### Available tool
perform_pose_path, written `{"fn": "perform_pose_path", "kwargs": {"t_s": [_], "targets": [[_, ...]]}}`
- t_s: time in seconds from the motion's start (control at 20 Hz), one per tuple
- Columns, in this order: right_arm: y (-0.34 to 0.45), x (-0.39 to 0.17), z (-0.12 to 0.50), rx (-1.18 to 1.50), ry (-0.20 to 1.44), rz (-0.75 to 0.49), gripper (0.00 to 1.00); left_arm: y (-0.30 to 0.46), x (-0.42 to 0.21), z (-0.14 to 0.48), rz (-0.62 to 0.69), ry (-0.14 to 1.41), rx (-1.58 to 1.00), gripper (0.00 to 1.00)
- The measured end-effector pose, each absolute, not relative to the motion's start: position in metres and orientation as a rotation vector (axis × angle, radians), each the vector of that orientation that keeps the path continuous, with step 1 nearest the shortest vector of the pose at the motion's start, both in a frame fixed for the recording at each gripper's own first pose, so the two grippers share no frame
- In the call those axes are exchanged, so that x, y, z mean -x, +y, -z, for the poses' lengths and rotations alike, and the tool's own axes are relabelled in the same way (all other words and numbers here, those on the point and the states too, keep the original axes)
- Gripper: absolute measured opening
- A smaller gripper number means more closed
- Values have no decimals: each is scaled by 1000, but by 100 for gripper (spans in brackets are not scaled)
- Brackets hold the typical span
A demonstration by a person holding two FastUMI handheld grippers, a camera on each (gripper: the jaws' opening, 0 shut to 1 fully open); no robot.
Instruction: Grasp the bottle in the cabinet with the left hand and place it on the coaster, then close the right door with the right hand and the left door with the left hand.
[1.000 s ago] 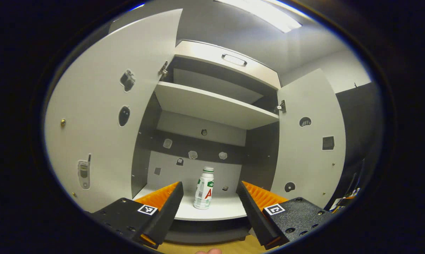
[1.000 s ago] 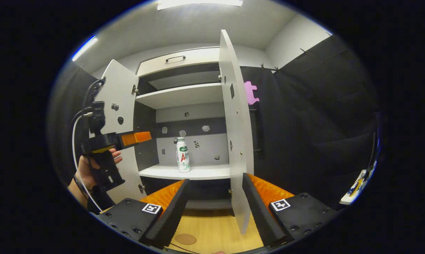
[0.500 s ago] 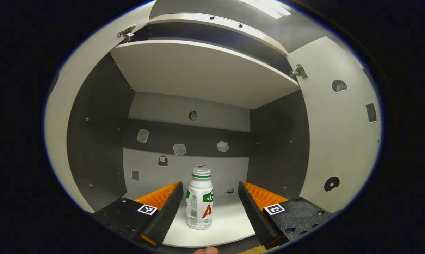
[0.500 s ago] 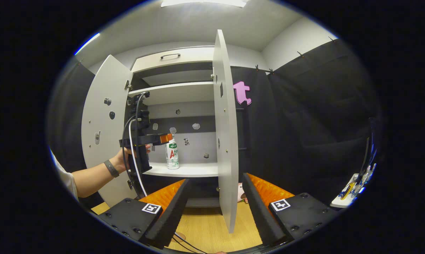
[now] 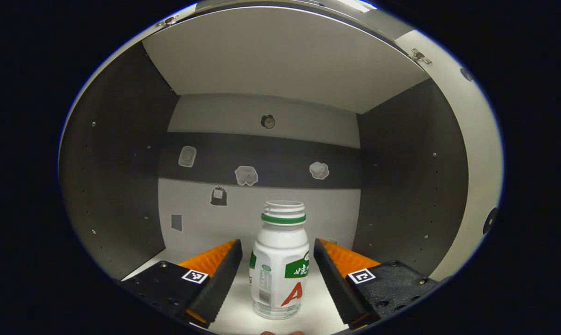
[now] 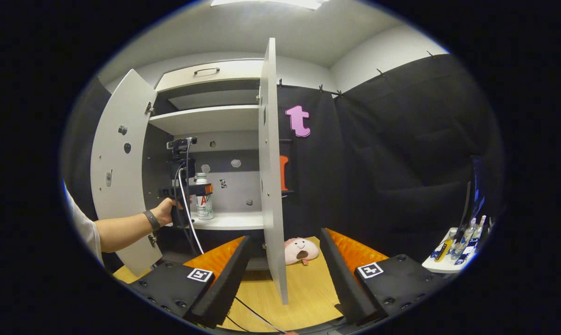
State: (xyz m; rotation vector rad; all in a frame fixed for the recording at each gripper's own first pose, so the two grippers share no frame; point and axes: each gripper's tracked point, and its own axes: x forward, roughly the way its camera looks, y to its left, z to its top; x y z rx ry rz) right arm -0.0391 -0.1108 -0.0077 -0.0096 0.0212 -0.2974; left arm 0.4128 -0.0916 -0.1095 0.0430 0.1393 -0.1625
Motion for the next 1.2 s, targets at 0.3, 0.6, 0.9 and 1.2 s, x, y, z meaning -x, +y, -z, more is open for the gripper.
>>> {"fn": "perform_pose_path", "kwargs": {"t_s": [0.3,0.6,0.9,1.2], "targets": [[-108,37,7,19,18,284,97,-91,-397,96,186,129,-17,64],[-98,33,8,18,23,237,97,-85,-341,46,220,74,-7,64],[-83,25,9,33,28,156,97,-84,-261,12,273,83,-50,64],[-67,12,4,-6,22,71,97,-76,-176,17,277,60,-53,64]]}}
